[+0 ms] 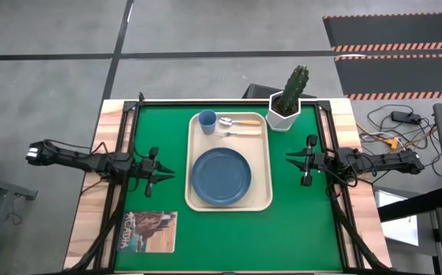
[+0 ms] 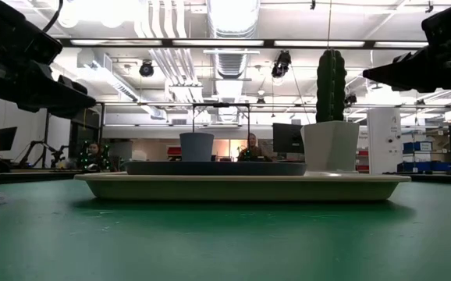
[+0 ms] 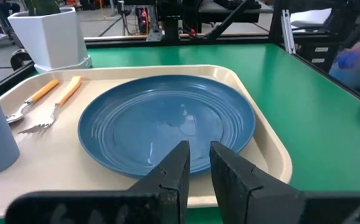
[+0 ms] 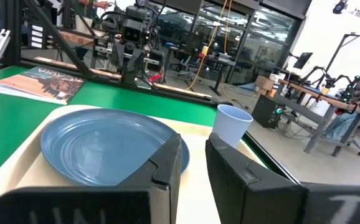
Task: Pick and place plate/cup/fork/spoon on tray
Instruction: Return to Home Position
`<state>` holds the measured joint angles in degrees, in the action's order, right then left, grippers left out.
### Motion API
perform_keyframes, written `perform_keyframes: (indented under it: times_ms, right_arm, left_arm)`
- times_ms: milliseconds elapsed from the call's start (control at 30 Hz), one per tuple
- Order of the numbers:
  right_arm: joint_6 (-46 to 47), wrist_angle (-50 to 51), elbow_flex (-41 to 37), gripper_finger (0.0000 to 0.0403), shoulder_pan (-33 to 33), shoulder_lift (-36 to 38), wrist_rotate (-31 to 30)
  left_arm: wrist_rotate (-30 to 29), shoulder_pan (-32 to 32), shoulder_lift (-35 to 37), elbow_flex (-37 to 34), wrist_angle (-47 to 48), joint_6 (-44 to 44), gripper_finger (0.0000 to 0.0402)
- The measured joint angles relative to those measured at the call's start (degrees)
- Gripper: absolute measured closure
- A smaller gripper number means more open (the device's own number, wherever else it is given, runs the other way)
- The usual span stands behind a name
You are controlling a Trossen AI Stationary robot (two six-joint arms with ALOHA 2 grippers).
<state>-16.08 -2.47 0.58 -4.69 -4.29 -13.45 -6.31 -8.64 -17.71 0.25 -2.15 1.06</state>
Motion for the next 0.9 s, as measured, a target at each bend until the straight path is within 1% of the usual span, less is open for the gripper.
perform_keyframes:
  times_ms: [900]
  right_arm:
    - [0.0, 0.02, 0.0, 0.0339, -0.02, 0.0, 0.0]
  left_arm:
    - [0.0, 0.0, -3.13, 0.0, -0.02, 0.02, 0.0357]
